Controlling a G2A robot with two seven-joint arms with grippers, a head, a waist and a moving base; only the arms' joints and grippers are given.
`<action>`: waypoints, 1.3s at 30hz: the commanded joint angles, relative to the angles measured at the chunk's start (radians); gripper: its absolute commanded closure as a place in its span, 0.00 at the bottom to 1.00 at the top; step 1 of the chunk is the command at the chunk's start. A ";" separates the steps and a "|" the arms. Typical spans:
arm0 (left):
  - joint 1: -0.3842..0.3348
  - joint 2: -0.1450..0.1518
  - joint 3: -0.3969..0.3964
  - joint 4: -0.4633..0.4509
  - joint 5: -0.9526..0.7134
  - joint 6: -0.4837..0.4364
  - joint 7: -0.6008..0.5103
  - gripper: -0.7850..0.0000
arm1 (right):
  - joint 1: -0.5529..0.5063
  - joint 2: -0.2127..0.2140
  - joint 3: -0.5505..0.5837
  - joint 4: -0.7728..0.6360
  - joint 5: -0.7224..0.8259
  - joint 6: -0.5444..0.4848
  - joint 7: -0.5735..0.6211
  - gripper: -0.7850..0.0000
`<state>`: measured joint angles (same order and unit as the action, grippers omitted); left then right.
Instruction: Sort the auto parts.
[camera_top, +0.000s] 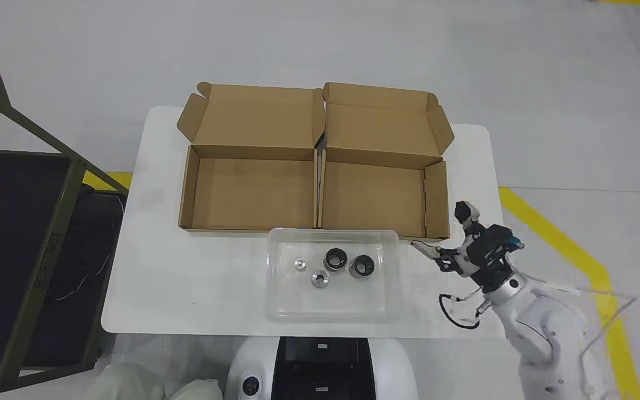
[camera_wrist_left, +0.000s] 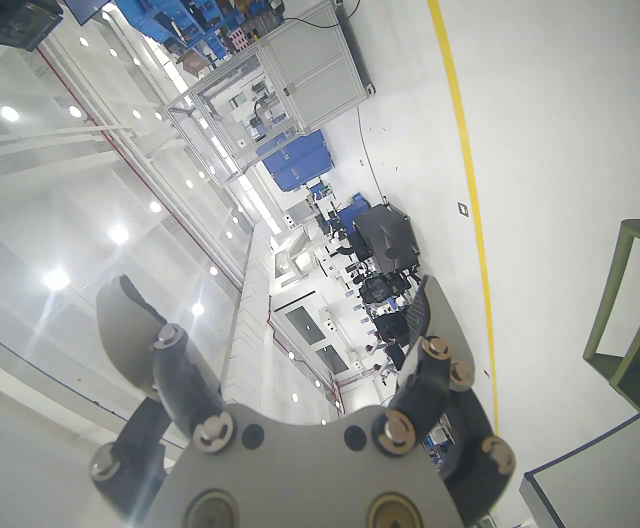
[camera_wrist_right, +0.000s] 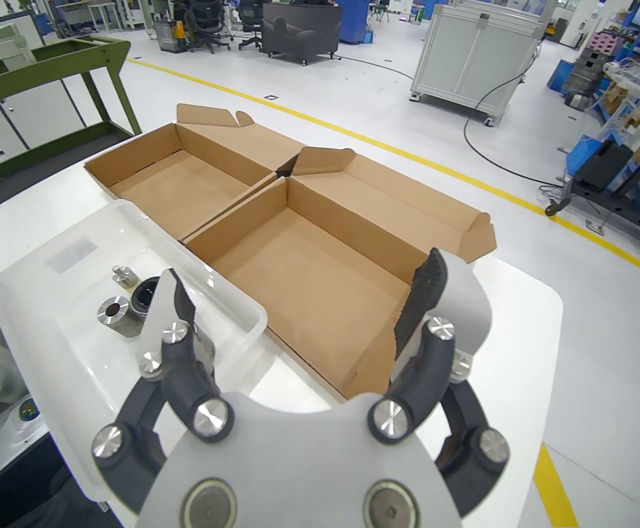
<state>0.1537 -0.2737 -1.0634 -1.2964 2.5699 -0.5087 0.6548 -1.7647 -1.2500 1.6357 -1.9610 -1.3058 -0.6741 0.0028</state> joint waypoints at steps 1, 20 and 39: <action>0.000 0.000 0.000 0.000 0.000 0.000 0.000 0.00 | 0.014 0.001 -0.022 0.008 0.000 -0.008 0.007 0.00; 0.000 0.000 0.000 0.000 0.000 0.000 0.000 0.00 | 0.142 0.021 -0.209 0.034 0.019 -0.233 0.175 0.00; 0.000 0.000 0.000 0.000 0.000 0.000 0.000 0.00 | 0.183 0.063 -0.334 -0.023 -0.265 -0.338 0.257 0.00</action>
<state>0.1537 -0.2737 -1.0634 -1.2964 2.5699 -0.5087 0.6548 -1.5831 -1.1896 1.3032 -1.9854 -1.5548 -1.0123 0.2623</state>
